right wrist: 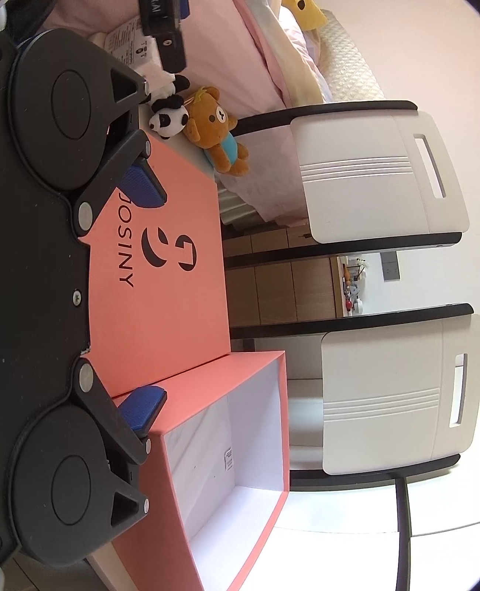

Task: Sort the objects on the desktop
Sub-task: 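Move the left gripper toward the white tissue pack beside the panda plush, then grasp the white tissue pack with the left gripper and lift it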

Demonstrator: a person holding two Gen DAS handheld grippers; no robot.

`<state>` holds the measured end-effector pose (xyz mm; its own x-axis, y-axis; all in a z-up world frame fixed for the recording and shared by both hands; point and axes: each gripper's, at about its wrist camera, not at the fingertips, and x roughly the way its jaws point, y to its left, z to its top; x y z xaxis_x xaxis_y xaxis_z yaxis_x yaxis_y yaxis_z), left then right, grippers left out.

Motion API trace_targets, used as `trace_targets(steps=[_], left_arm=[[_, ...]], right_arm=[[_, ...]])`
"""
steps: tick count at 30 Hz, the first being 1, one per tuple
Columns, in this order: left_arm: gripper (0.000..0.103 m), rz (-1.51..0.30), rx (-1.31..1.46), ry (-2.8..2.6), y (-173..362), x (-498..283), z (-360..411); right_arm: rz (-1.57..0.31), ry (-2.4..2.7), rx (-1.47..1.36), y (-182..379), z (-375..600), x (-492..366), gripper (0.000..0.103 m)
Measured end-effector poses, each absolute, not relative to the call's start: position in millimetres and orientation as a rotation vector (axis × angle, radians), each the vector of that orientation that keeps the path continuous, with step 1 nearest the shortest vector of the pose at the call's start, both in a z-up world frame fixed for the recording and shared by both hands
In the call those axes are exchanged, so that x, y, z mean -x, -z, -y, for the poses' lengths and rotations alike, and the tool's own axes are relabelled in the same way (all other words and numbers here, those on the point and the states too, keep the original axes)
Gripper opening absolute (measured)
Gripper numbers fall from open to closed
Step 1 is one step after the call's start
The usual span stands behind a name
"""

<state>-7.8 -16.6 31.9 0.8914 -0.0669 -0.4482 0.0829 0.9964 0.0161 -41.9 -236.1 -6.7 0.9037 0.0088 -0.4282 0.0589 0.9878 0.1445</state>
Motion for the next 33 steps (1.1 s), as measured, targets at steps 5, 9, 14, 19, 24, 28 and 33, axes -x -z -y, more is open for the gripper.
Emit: trace_targets(steps=[5, 9, 14, 19, 24, 28, 33], left_arm=[[0.103, -0.359, -0.067, 0.04, -61, 8, 31], [0.103, -0.33, -0.116, 0.029, -74, 0, 45], [0.103, -0.386, -0.218, 0.09, -80, -13, 46], [0.103, -0.459, -0.436, 0.213, -67, -17, 23], [0.103, -0.58, -0.557, 0.229, -49, -41, -11], [0.103, -0.675, -0.567, 0.247, -33, -68, -38], [0.103, -0.83, -0.649, 0.363, -11, -92, -53]], right_arm=[[-0.427, 0.008, -0.173, 4, 242, 50, 0.103], [-0.413, -0.018, -0.2, 2, 248, 55, 0.103], [-0.415, -0.045, -0.198, 2, 251, 55, 0.103], [-0.408, -0.087, -0.212, 2, 254, 57, 0.103], [-0.399, -0.102, -0.227, 2, 252, 55, 0.103], [-0.42, -0.115, -0.202, 5, 245, 49, 0.103], [-0.439, -0.129, -0.155, 8, 236, 42, 0.103]])
